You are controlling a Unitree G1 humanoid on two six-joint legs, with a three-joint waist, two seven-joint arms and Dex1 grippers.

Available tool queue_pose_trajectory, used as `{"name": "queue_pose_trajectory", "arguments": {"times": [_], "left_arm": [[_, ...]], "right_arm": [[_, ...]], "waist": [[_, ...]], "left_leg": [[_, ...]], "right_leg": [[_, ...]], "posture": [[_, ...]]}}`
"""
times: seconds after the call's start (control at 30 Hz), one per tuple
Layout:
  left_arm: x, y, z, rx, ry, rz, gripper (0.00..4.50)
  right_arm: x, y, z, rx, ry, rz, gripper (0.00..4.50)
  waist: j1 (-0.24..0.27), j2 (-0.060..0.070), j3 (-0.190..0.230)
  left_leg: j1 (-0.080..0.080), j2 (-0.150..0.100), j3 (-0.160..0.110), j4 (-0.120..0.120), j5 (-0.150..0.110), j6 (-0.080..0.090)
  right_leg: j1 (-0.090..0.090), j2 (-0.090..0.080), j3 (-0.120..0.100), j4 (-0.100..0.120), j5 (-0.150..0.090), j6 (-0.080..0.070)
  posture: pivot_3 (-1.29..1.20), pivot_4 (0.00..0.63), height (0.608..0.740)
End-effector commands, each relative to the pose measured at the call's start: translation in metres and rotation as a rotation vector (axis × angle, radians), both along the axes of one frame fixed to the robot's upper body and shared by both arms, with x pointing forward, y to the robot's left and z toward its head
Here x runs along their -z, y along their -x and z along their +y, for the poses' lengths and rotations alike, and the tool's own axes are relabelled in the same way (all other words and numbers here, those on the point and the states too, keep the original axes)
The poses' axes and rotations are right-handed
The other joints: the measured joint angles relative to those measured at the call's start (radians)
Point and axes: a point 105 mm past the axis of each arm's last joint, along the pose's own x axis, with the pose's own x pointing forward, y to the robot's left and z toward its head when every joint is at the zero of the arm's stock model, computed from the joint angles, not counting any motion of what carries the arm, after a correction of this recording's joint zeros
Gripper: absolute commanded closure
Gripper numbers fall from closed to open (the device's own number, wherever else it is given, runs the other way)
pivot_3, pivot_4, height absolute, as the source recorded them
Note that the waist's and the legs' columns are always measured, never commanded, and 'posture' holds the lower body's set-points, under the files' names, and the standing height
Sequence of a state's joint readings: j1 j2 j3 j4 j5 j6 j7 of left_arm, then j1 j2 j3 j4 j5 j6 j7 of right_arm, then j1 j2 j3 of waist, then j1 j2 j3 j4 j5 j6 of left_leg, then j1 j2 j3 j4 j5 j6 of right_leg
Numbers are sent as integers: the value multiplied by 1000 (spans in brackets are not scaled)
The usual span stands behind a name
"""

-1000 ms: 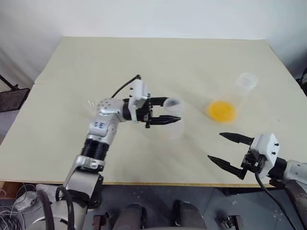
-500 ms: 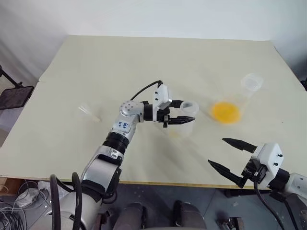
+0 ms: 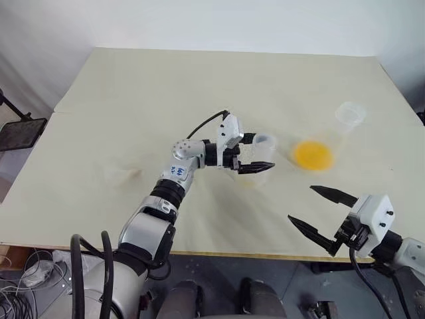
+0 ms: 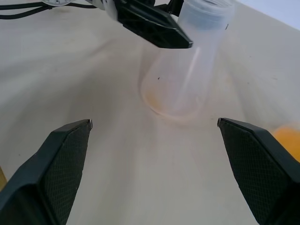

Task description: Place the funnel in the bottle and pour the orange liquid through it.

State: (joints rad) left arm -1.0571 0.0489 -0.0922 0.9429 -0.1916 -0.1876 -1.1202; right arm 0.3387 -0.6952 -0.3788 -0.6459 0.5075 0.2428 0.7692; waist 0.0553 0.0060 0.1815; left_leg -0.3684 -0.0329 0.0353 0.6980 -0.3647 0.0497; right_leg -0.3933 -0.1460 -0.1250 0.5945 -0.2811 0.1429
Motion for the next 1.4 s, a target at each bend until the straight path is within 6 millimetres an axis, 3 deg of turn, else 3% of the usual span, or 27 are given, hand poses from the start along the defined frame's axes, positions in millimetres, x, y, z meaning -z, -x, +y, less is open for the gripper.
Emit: {"name": "queue_pose_trajectory", "arguments": {"times": [0.03,0.73,0.93,1.1,1.4], "left_arm": [[-14,1,-1,23,13,-27,29],[-26,-11,21,-13,-17,-26,29],[-53,-9,61,-1,-39,-93,29],[-74,-11,100,-90,-54,-127,29],[-101,4,196,-369,-16,-165,29]], "right_arm": [[-8,-2,-3,28,-19,-41,0],[-21,-19,-15,101,-113,-97,0],[-24,-15,-12,61,-111,-92,0],[-30,-15,-6,-16,-103,-75,0],[-25,-4,10,-338,45,49,0]], "waist": [[0,0,0],[-4,0,0],[-9,0,0],[-6,0,0],[-21,0,0]], "left_leg": [[0,0,0,0,0,0],[-1,0,0,1,0,0],[-1,0,0,1,0,0],[0,0,-2,1,0,0],[0,0,-9,1,0,0]], "right_leg": [[0,0,0,0,0,0],[0,0,-1,1,0,1],[-1,0,-1,2,0,1],[-1,0,-1,3,0,1],[0,-1,-1,5,0,1]], "posture": [[0,150,740],[0,150,740],[0,150,740],[0,150,740],[0,150,740]]}}
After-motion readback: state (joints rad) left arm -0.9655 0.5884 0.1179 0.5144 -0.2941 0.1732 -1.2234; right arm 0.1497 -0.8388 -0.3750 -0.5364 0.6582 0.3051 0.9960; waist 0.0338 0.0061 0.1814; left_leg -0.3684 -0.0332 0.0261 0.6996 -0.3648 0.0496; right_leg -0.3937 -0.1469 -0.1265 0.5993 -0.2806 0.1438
